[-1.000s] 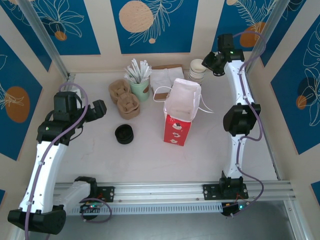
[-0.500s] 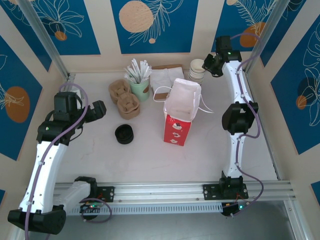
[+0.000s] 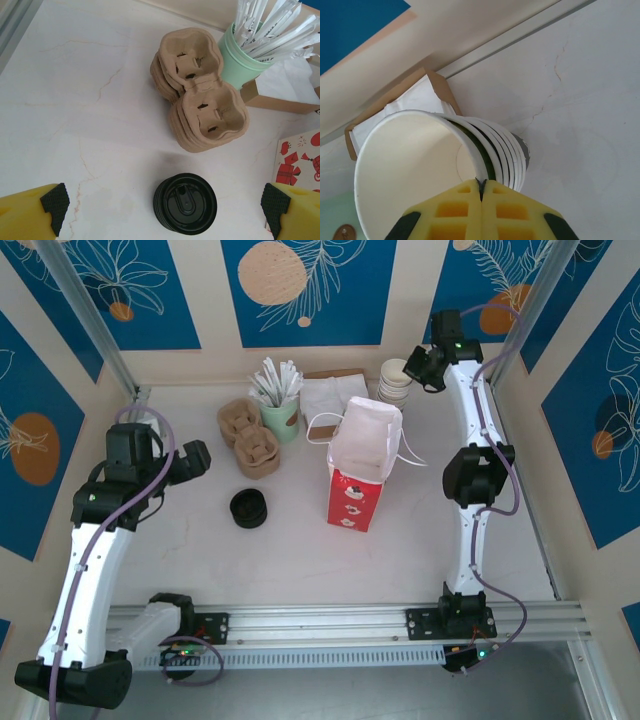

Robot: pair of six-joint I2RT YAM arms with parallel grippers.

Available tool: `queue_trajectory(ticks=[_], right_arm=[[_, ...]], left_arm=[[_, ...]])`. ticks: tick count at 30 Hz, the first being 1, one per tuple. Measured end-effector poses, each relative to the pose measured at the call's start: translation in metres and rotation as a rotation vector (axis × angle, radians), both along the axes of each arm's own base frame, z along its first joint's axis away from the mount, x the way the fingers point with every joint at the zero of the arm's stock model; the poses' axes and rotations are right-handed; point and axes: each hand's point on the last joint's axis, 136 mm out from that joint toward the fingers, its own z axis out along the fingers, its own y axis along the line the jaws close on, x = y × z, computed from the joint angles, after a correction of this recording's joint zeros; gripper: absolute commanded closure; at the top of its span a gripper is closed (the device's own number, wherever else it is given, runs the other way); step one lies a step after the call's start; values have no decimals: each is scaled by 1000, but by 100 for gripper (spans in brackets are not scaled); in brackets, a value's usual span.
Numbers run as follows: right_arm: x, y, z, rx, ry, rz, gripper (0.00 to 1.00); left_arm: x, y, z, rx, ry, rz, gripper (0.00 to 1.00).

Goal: Pack the takeout coffee

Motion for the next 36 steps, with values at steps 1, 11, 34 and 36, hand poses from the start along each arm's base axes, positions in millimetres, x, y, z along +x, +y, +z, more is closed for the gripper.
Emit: queue_trajectory(ticks=[1,11,34,36], right_arm=[[0,0,3,1,-5,0,99],[-2,3,39,19,-75,14,100],[-196,-27,231,49,-369,-25,100],[-220,-32,225,47,-350,-42,100]], left_arm=[[0,0,0,1,2,1,0],[-2,1,9,1,-12,3,0],[-17,-45,44,-130,-111,-228,3],[-23,-56,41,-136,-117,-284,5]])
